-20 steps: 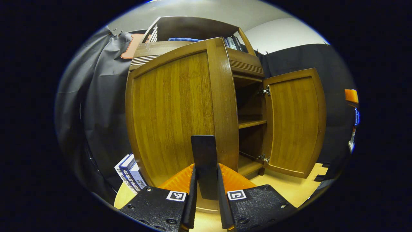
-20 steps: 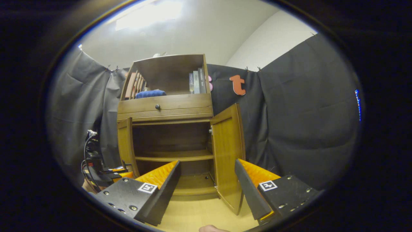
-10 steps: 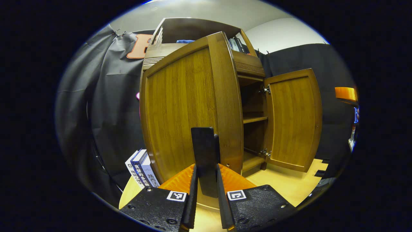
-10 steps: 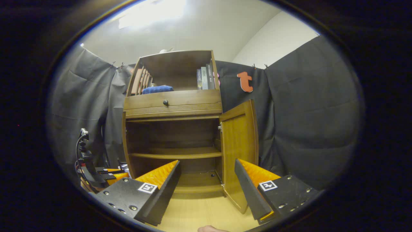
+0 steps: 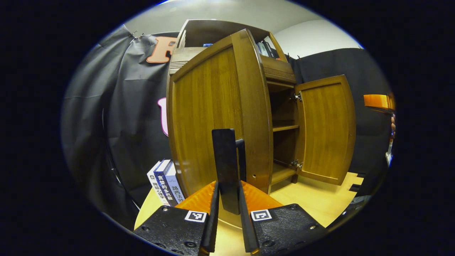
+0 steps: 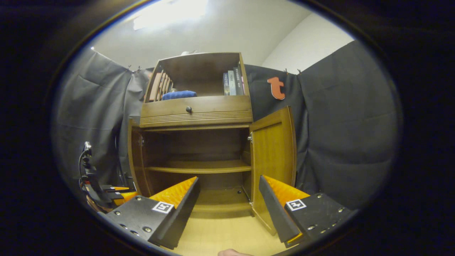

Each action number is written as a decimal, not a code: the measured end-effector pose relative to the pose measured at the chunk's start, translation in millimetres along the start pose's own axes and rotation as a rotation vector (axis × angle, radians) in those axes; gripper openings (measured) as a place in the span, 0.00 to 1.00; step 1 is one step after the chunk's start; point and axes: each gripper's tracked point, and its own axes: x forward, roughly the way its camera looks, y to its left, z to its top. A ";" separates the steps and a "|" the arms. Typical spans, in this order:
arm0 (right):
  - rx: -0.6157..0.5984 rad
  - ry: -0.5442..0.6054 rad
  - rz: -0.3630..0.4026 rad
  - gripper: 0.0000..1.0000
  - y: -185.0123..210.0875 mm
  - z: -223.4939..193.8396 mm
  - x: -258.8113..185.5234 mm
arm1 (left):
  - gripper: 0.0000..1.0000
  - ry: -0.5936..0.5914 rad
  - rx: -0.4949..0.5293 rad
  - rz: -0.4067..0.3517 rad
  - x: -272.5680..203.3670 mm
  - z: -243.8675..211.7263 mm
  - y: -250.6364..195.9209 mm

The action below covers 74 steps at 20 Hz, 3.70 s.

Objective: Open the right door of the double-door shoe cabinet with the right hand, and open the left door with the left hand.

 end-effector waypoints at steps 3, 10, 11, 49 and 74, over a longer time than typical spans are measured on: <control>0.005 -0.012 0.002 0.95 1.3 8.2 -1.1 | 0.31 -0.018 0.011 0.028 -8.6 0.5 10.2; -0.031 -0.026 0.028 0.95 19.2 10.9 -2.0 | 0.21 -0.029 0.015 0.110 -27.3 -1.0 41.4; -0.032 -0.022 0.035 0.95 22.3 8.9 -1.2 | 0.20 -0.026 0.010 0.130 -29.9 -1.4 49.7; 0.035 0.012 0.067 0.99 24.5 -24.3 4.9 | 0.71 -0.070 -0.047 0.259 -97.9 7.9 163.2; 0.134 -0.123 0.004 0.99 -49.4 11.7 -28.1 | 0.95 -0.215 -0.046 0.209 -92.6 95.6 13.2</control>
